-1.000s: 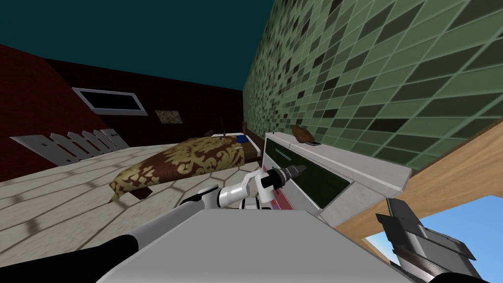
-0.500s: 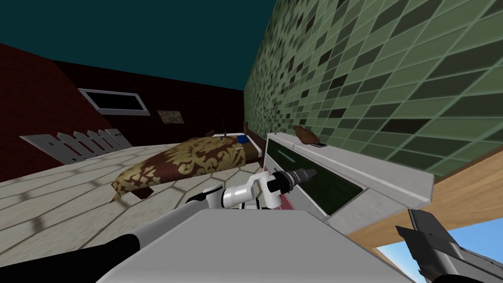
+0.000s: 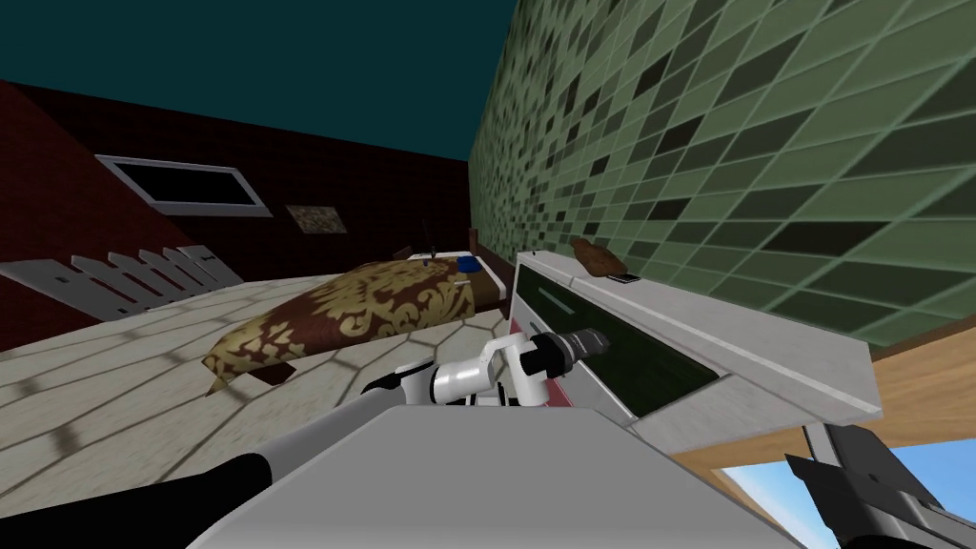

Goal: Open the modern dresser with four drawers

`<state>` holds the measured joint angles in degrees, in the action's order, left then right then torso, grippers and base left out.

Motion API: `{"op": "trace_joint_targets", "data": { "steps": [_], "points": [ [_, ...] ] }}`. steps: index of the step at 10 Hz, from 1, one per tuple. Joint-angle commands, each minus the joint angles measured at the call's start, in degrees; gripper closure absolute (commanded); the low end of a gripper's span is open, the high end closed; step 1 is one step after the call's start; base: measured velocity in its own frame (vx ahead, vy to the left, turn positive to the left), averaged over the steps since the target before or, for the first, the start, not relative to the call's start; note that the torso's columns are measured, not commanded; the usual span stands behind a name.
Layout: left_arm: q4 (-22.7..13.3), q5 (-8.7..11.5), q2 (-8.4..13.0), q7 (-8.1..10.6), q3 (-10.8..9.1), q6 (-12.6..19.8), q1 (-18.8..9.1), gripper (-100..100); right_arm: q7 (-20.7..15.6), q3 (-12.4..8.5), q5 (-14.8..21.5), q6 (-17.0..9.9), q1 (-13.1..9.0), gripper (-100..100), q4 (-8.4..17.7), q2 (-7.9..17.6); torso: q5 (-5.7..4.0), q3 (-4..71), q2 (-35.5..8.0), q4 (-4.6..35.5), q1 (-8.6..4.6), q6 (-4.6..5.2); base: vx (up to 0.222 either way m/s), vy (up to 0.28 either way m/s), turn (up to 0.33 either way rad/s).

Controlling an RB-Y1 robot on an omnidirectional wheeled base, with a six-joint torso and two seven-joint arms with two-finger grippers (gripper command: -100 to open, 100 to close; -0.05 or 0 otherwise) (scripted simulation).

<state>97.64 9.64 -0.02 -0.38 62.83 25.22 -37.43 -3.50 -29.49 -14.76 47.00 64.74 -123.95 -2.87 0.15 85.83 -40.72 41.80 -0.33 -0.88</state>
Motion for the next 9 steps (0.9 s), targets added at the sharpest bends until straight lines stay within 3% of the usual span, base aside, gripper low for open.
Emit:
{"op": "trace_joint_targets", "data": {
  "steps": [1, 3, 5, 6, 9],
  "points": [
    [1.29, 0.17, 0.30, 0.16, 0.46, 0.23, -0.20, 100, 0.04, -0.30, -0.24, 0.03, 0.10, 0, 0.10, 0.00, -0.06, -0.49, -0.47, 0.09, 0.66, 0.16, -0.071, 0.120, 0.018],
    [2.57, 0.35, 0.61, 0.31, 0.91, 0.46, -0.41, 100, 0.16, -1.01, -0.80, 0.00, 0.26, 0, 0.29, 0.00, 0.00, -0.91, -0.81, 0.17, 1.46, 0.27, -0.044, 0.181, 0.029],
    [2.57, 0.36, 0.60, 0.32, 1.03, 0.33, -0.43, 100, 0.19, -1.71, -1.30, -0.13, 0.47, 0, 0.61, 0.00, -0.01, -0.87, -0.82, 0.19, 1.31, 0.28, -0.037, 0.141, 0.027],
    [1.98, -0.20, 2.78, 0.91, 0.71, 0.27, -0.63, -100, 0.18, -1.70, -1.30, -0.14, 0.47, 0, 0.61, 0.00, -0.12, -0.95, -1.04, 0.30, 0.51, 0.64, -0.006, 0.025, -0.076],
    [-0.03, -1.94, 6.39, 2.78, -0.43, 0.15, -1.37, -100, 0.18, -1.70, -1.30, -0.13, 0.48, 0, 0.60, 0.00, -0.22, -1.31, -1.62, 0.51, 0.11, 0.88, 0.010, 0.011, -0.107]
  ]
}}
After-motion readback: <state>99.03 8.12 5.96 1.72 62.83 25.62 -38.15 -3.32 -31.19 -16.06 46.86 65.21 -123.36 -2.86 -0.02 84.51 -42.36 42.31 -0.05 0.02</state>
